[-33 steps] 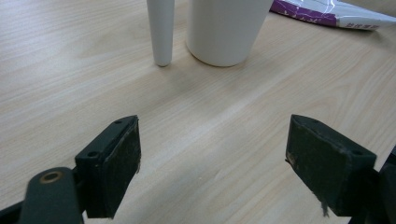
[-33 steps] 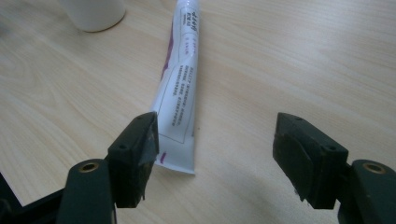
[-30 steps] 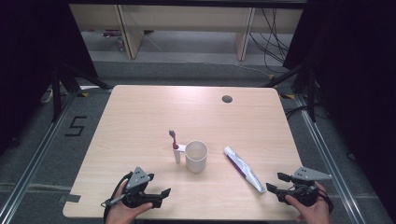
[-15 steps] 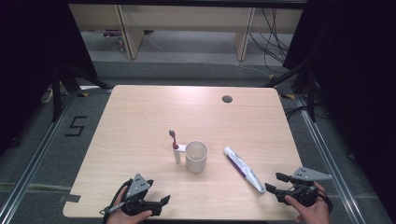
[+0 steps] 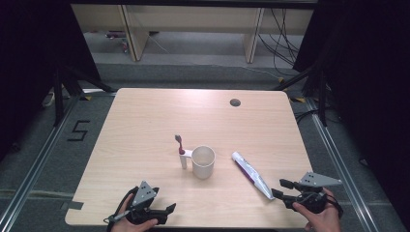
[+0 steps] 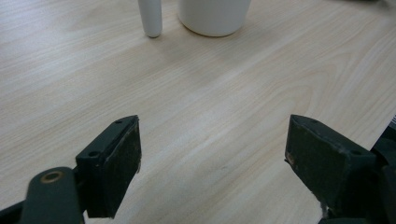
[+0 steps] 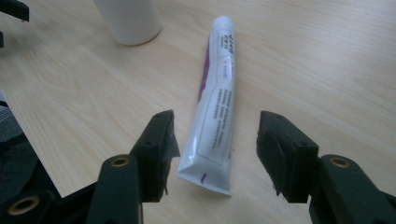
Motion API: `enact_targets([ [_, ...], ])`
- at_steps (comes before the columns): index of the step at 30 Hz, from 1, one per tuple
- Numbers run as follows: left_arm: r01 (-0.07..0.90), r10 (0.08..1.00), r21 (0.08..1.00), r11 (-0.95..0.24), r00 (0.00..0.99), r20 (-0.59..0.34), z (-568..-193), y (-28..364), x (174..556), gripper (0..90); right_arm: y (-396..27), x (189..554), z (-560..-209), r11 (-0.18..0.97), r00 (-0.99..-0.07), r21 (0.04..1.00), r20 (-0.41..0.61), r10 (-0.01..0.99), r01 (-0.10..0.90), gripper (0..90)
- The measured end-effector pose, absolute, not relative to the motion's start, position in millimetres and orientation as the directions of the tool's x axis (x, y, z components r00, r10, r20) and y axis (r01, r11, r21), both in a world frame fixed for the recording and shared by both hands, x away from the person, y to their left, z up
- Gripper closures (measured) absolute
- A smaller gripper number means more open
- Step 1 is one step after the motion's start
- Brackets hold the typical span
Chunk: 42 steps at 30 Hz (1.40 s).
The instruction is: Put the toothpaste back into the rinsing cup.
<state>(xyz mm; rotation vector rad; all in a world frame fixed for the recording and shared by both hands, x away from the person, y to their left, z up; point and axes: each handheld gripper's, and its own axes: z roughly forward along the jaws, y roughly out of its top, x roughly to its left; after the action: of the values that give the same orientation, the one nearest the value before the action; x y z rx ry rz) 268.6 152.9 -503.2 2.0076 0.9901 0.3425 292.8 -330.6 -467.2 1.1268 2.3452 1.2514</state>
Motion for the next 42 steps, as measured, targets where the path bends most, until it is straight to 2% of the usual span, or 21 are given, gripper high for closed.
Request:
enact_targets([
  [2,0.517,0.751,0.789,-0.334,0.651,-0.109,-503,153,269,18.2,-329,294,-466,0.341,-0.678,0.792,0.122,0.725,0.507,53.4],
  [4,0.519,0.749,0.778,-0.353,0.655,-0.097,-503,156,269,18.2,-322,295,-464,0.349,-0.698,0.795,0.126,0.705,0.497,60.8],
  [6,0.517,0.746,0.779,-0.355,0.658,-0.097,-502,156,269,18.2,-319,295,-463,0.359,-0.705,0.788,0.130,0.697,0.500,62.7],
  [10,0.509,0.740,0.783,-0.357,0.666,-0.096,-503,154,269,18.5,-307,296,-464,0.398,-0.736,0.784,0.108,0.668,0.476,74.2],
  [11,0.508,0.737,0.781,-0.363,0.669,-0.093,-503,154,269,18.6,-304,295,-465,0.395,-0.737,0.774,0.134,0.662,0.495,76.3],
  [12,0.509,0.737,0.780,-0.365,0.670,-0.092,-503,154,269,18.6,-303,297,-466,0.415,-0.749,0.782,0.097,0.656,0.465,78.2],
  [13,0.510,0.737,0.779,-0.366,0.669,-0.092,-503,154,269,18.6,-300,297,-466,0.415,-0.748,0.768,0.122,0.653,0.487,79.9],
  [15,0.511,0.740,0.777,-0.369,0.667,-0.087,-504,154,270,18.7,-295,303,-470,0.439,-0.757,0.763,0.099,0.646,0.475,83.7],
  [25,0.508,0.736,0.779,-0.368,0.671,-0.090,-504,154,270,19.4,-278,311,-480,0.513,-0.774,0.705,0.082,0.628,0.490,89.5],
  [42,0.510,0.739,0.789,-0.342,0.665,-0.109,-504,153,270,19.4,-274,314,-490,0.552,-0.772,0.657,0.073,0.632,0.513,89.8],
])
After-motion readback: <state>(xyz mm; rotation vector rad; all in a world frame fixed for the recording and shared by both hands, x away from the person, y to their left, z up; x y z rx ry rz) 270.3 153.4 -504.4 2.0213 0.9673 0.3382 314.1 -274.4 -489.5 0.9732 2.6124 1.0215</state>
